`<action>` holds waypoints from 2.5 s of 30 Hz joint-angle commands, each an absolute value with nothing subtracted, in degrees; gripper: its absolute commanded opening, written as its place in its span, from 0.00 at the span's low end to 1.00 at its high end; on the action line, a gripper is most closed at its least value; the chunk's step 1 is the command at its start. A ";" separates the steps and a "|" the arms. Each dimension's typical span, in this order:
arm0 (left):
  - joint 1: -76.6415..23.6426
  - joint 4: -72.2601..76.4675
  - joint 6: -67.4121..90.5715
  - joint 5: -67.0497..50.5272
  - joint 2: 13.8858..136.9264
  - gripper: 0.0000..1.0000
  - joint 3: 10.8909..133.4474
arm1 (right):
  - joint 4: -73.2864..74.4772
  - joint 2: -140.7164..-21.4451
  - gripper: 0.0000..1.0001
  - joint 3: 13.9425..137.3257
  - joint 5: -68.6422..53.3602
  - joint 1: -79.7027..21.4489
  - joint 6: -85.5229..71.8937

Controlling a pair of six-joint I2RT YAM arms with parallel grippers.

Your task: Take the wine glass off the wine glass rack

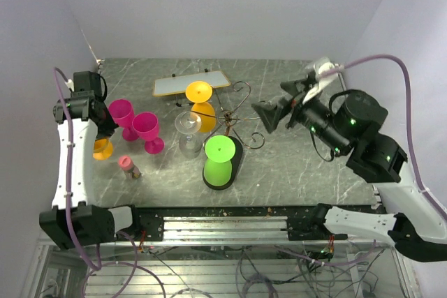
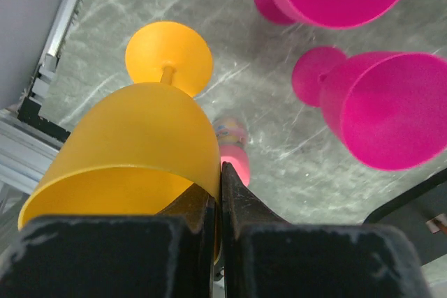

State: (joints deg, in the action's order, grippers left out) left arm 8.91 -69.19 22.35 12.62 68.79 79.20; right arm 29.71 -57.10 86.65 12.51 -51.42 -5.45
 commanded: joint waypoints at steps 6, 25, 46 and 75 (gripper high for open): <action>9.29 -61.44 17.00 7.88 75.20 0.07 76.01 | 23.84 -44.81 1.00 77.59 6.07 -61.87 17.65; 11.39 -61.22 16.15 2.53 82.22 0.45 77.06 | 38.10 -55.21 0.89 76.03 -13.72 -78.42 49.52; 11.35 -62.69 23.09 -16.64 58.93 0.90 90.37 | 36.05 -63.96 0.60 76.04 3.07 -78.57 59.87; 11.39 -53.67 32.74 -31.42 56.60 0.86 95.89 | 35.84 -60.64 0.24 73.13 3.94 -78.53 57.44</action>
